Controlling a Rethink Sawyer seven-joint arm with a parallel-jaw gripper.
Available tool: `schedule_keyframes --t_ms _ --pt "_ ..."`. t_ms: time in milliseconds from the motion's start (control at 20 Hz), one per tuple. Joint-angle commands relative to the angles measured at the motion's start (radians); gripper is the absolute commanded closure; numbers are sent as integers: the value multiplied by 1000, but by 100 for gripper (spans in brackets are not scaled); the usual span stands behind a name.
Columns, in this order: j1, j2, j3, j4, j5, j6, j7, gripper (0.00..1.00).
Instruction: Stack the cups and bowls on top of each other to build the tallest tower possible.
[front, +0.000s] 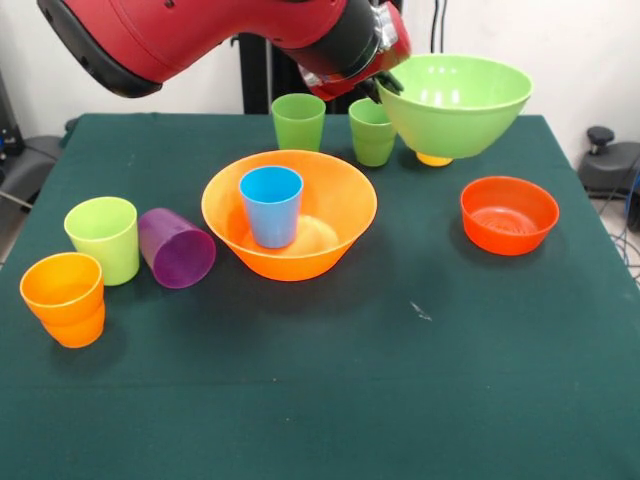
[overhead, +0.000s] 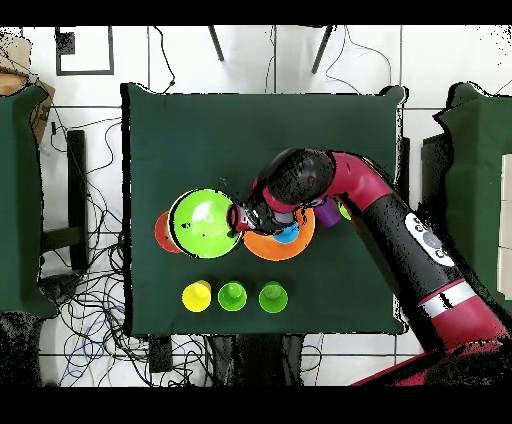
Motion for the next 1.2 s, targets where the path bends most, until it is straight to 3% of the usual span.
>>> schedule_keyframes --t_ms 50,650,1200 --pt "14 -9 5 -47 -65 104 -344 100" --pt "3 -71 55 -82 -2 231 -326 100" --pt "0 -59 89 -140 -1 287 -351 100"
